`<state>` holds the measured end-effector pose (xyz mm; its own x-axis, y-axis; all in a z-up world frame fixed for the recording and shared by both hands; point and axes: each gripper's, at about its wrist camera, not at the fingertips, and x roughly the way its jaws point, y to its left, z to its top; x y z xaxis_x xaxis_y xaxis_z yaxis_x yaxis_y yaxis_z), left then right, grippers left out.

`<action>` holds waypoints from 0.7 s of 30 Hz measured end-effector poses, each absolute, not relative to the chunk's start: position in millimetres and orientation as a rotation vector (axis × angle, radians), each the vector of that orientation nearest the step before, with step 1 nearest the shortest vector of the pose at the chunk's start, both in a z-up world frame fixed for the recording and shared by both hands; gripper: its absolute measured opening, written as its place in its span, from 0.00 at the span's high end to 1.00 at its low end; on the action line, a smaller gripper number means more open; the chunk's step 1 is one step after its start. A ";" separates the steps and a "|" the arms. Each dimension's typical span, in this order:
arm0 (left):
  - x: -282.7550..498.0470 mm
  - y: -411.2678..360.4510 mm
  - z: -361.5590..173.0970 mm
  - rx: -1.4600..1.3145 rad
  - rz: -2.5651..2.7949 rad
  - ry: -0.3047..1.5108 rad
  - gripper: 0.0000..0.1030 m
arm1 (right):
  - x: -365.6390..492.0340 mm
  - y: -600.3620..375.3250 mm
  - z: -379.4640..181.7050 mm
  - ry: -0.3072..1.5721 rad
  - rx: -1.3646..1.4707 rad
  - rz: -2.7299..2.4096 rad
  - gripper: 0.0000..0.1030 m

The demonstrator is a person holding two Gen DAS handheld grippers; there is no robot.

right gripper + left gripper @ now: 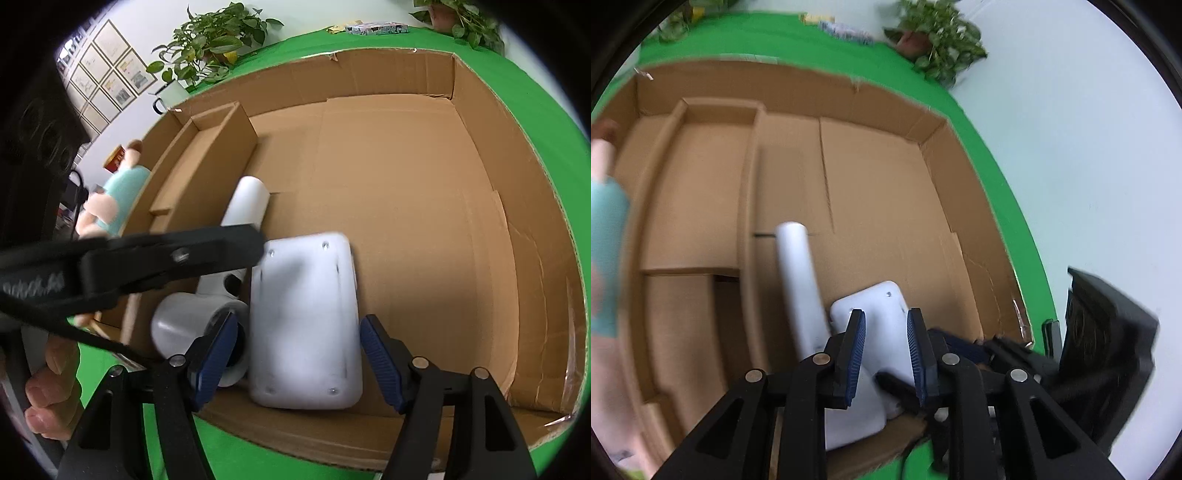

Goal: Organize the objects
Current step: 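Carry the white case into the box beside the hair dryer, then open the right tool to release the case and withdraw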

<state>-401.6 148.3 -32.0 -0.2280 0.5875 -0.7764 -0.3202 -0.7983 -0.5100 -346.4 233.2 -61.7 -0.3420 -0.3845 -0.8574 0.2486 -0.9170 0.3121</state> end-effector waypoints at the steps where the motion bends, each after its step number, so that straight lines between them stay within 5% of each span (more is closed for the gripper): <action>1: -398.7 142.9 -28.4 -1.441 2.089 -0.315 0.79 | -346.6 234.4 -57.9 -0.170 1.498 -2.304 0.32; 5: -381.1 113.6 -19.8 -1.403 2.240 -0.239 0.79 | -354.7 238.6 -57.2 -0.167 1.522 -2.313 0.32; 12: -360.0 87.8 -36.5 -1.436 2.269 -0.229 0.78 | -353.5 242.6 -71.6 -0.216 1.627 -2.276 0.56; 21: -351.7 83.2 -54.8 -1.473 2.283 -0.357 0.78 | -348.1 248.7 -69.5 -0.250 1.701 -2.189 0.58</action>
<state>-351.7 83.2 -54.8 -0.3652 0.4600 -0.8093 -0.1911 -0.8879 -0.4185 -348.1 248.7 -69.5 -0.2133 -0.3819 -0.8993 0.1694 -0.9210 0.3509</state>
